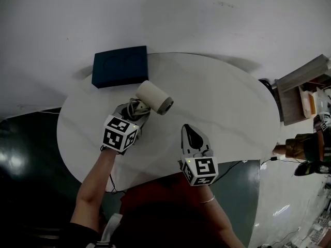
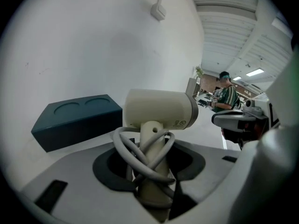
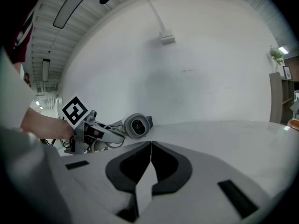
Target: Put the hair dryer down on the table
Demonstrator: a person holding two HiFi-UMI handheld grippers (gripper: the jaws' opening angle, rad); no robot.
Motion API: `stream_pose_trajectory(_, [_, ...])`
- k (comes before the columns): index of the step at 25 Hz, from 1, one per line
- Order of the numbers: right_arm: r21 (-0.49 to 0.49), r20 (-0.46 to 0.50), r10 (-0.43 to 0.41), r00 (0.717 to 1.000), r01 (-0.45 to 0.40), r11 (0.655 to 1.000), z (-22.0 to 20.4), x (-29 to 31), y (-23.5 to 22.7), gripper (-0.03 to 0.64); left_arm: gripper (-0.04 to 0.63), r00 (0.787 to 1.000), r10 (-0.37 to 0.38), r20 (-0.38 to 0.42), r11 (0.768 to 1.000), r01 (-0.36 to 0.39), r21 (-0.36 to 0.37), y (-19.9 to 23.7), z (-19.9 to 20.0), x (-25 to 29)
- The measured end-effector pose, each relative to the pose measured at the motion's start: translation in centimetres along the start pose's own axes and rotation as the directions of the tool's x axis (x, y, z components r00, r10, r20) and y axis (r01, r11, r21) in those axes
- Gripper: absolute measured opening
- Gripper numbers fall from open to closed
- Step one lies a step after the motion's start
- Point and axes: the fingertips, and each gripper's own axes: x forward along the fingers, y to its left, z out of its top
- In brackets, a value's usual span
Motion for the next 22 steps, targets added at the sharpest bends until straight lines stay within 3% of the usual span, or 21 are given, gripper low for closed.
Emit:
stream_pose_trajectory(6, [0.003, -0.018, -0.017, 1.000, 0.017, 1.000, -0.5, 0.2, -1.1, 0.015, 0.210, 0.994, -0.075, -0.085, 0.990, 0.085, 0.113, -1.2, -0.7, 2.4])
stream_pose_trajectory(10, [0.012, -0.018, -0.026, 1.000, 0.026, 1.000, -0.3, 0.4, -1.4, 0.015, 0.210, 0.981, -0.131, -0.144, 0.969, 0.158, 0.192, -2.0, -1.1, 3.5])
stream_pose_trajectory(16, [0.016, -0.035, -0.031, 0.999, 0.032, 0.999, -0.8, 0.5, -1.8, 0.015, 0.210, 0.958, -0.192, -0.212, 0.932, 0.246, 0.266, -2.9, -1.4, 4.6])
stream_pose_trajectory(22, [0.016, -0.042, -0.036, 0.998, 0.037, 0.999, -0.8, 0.8, -2.2, 0.015, 0.210, 0.937, -0.221, -0.270, 0.909, 0.298, 0.290, -3.1, -1.9, 5.4])
